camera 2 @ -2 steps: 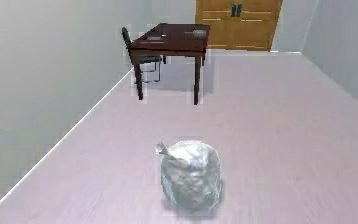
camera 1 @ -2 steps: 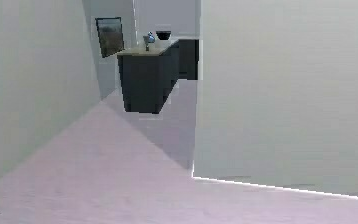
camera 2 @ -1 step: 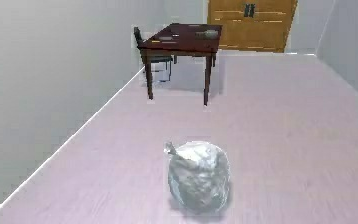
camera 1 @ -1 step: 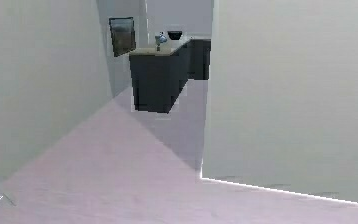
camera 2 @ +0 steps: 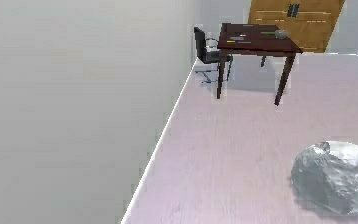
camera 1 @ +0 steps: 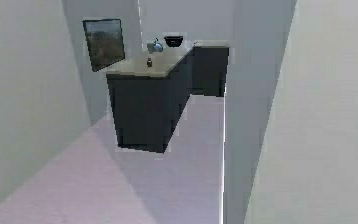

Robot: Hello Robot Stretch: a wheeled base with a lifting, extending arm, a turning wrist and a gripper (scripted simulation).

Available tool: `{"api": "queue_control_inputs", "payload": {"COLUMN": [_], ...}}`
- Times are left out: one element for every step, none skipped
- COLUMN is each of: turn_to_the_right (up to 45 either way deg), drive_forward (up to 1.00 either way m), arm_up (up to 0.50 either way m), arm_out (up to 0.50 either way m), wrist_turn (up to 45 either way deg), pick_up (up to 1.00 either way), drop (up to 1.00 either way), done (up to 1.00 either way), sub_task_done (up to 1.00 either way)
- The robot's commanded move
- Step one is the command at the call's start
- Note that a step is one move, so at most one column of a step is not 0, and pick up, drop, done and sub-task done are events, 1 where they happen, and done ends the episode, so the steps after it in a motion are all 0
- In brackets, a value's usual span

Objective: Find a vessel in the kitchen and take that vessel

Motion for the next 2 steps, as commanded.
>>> {"api": "queue_control_inputs", "payload": {"turn_to_the_right": [-3.0,0.0], "drive_forward": [0.00,0.45], "arm_up": [0.00,0.00], "arm_out": [0.00,0.00], "wrist_turn": [0.0,0.0], "pick_up": [0.00,0.00], "drop": [0.00,0.00], "done": [0.00,0.00], "sub_task_done": [0.00,0.00]}}
